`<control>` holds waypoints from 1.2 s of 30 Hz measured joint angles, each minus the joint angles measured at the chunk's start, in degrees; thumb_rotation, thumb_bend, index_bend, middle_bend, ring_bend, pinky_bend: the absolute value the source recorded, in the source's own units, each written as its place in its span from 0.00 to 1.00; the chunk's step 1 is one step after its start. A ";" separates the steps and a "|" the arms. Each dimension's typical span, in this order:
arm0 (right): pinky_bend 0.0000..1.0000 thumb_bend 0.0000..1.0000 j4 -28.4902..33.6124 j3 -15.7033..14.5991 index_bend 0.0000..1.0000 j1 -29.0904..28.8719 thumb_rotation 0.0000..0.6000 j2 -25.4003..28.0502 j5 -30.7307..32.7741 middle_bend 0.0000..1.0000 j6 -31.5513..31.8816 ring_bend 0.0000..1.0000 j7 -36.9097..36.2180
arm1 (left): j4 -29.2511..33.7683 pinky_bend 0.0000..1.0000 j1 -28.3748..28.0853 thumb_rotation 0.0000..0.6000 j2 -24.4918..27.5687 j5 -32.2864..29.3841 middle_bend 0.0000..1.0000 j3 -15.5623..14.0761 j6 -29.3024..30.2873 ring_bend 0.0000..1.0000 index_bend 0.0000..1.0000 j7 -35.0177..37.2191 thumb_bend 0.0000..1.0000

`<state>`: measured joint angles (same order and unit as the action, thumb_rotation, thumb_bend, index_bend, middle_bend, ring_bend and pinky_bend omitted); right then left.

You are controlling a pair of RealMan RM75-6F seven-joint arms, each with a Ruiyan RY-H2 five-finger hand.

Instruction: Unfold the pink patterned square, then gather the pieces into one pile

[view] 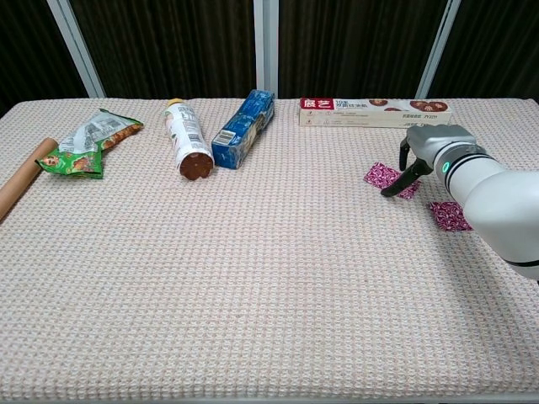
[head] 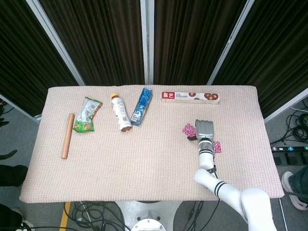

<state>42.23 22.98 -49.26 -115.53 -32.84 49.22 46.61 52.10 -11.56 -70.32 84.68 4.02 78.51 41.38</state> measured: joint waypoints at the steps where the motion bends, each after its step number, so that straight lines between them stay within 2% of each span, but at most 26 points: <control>1: 1.00 0.00 -0.15 0.04 0.39 -0.04 0.65 -0.07 0.06 1.00 -0.06 1.00 0.03 | -0.05 0.26 0.02 1.00 -0.02 -0.02 0.23 -0.01 -0.03 0.17 0.23 0.00 0.05; 6: 1.00 0.00 -0.94 0.30 0.40 -0.26 0.66 -0.51 0.40 1.00 -0.46 1.00 0.18 | 0.03 0.26 -0.10 1.00 -0.05 -0.05 0.23 0.05 -0.14 0.17 0.23 -0.07 0.05; 14: 1.00 0.00 -1.18 0.50 0.44 -0.51 0.86 -0.64 0.01 1.00 -1.27 1.00 -0.52 | -0.21 0.26 0.23 1.00 0.10 -0.15 0.23 -0.05 -0.11 0.17 0.23 0.07 0.05; 24: 1.00 0.00 -0.91 0.51 0.47 -0.56 1.00 -0.56 -0.52 1.00 -1.68 1.00 -1.36 | -0.10 0.26 0.01 1.00 -0.03 -0.04 0.23 0.04 -0.13 0.16 0.23 -0.19 0.05; 36: 1.00 0.00 2.52 0.32 0.47 0.06 0.99 1.15 -1.55 1.00 -0.11 1.00 -2.31 | 0.90 0.26 0.19 1.00 0.64 -0.08 0.23 0.12 0.24 0.16 0.23 -0.73 0.05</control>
<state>44.75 23.30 -49.20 -114.38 -34.39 49.11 44.30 53.00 -11.37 -69.68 84.60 4.14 78.75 40.65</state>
